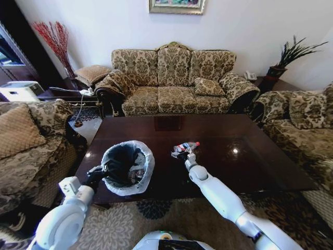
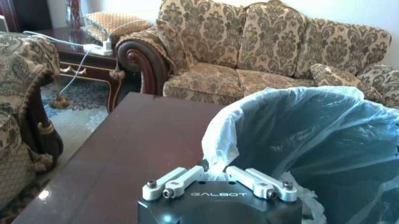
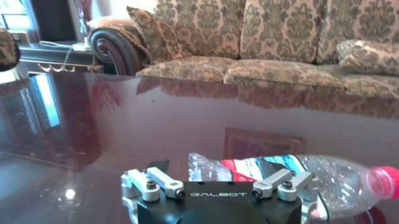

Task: Move to the front of the table and place the trash on the table into the trash bin.

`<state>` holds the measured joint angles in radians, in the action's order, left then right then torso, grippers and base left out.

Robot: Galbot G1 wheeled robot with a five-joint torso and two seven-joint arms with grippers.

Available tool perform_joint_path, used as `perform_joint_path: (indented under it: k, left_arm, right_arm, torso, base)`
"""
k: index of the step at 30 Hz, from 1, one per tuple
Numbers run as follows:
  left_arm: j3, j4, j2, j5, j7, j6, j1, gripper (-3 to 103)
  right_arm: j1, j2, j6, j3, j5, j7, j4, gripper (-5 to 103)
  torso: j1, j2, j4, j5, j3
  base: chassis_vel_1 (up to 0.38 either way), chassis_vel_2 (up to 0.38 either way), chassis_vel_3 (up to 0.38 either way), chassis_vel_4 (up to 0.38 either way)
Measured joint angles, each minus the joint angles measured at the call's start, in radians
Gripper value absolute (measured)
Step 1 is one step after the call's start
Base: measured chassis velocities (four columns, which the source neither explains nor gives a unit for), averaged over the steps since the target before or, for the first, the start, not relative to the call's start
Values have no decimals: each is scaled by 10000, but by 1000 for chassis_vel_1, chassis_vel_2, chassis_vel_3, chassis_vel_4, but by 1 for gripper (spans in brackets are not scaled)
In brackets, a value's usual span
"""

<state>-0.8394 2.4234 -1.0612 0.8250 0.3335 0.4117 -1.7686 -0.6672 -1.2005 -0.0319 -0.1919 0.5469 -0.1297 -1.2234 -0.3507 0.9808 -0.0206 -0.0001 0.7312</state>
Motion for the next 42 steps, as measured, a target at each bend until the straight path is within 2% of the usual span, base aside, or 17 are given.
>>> perform_joint_path:
  k: [3, 6, 7, 10, 12, 13, 15, 21, 23, 25, 27, 30, 33, 42]
  left_arm:
    - [-26, 0, 28, 1, 0, -3, -28, 0]
    - [-31, 0, 52, 7, 0, -7, -26, 0]
    - [-31, 0, 52, 7, 0, -7, -26, 0]
    - [-29, -3, 52, 11, 0, -11, -23, 0]
    - [-29, -3, 52, 11, 0, -12, -24, 0]
    - [-30, -3, 52, 12, 0, -13, -28, 0]
    - [-30, -3, 53, 12, 0, -14, -28, 0]
    - [-39, -3, 56, 16, 1, -31, -31, 0]
    - [-42, -4, 56, 17, 1, -32, -38, 0]
    - [-64, -1, 67, 16, 2, -37, -46, 0]
    - [-70, 1, 74, 16, 3, -38, -50, 0]
    - [-81, 8, 104, 19, 5, -46, -66, 0]
    - [-90, 13, 121, 21, 6, -48, -73, 0]
    - [-162, 35, 361, 97, 18, -65, -94, 0]
  right_arm:
    - [5, -47, -219, 3, 101, -1, 20, 85]
    - [-38, -76, -249, 13, 142, -3, 15, 70]
    - [-38, -76, -249, 13, 142, -3, 15, 70]
    - [-85, -58, -258, 11, 146, 3, -36, 52]
    - [-93, -51, -260, 12, 145, 2, -42, 52]
    - [-123, -32, -261, 22, 133, 3, -62, 42]
    - [-130, -29, -261, 25, 129, 3, -66, 42]
    - [-216, -28, -298, 42, 107, 6, -110, 24]
    - [-228, -31, -330, 46, 109, 6, -122, 24]
    - [-257, -34, -399, 58, 127, 2, -149, 13]
    - [-266, -35, -425, 60, 145, 0, -156, 13]
    - [-302, -58, -521, 149, 334, -3, -199, 3]
    - [-313, -55, -548, 225, 498, -1, -250, 1]
    - [-465, 360, -548, 1156, 924, -3, -1328, 1]
  torso:
    - [0, 0, 0, 1, 0]
    - [1, 1, 1, 0, -1]
    - [1, 1, 1, 0, -1]
    - [1, 0, -2, 3, -1]
    - [1, 1, -2, 2, -1]
    - [1, 0, -2, 1, -1]
    - [1, 1, -2, 2, -1]
    - [1, 1, -2, 1, -1]
    - [1, 1, -2, 1, -1]
    - [1, 1, -1, 0, -1]
    - [1, 1, 0, 0, -1]
    - [1, 1, 1, 1, 0]
    - [1, 1, 0, 1, 0]
    - [-2, 0, 1, 2, 3]
  base:
    - [0, 0, 0, 0]
    - [0, 0, 0, 0]
    - [0, 0, 0, 0]
    - [0, 0, 0, 0]
    - [0, 0, 0, 0]
    - [0, 0, 0, 0]
    - [0, 0, 0, 0]
    - [0, 0, 0, 0]
    - [0, 0, 0, 0]
    - [0, 0, 0, 0]
    - [0, 0, 0, 0]
    - [0, 0, 0, 0]
    - [0, 0, 0, 0]
    - [0, 0, 0, 0]
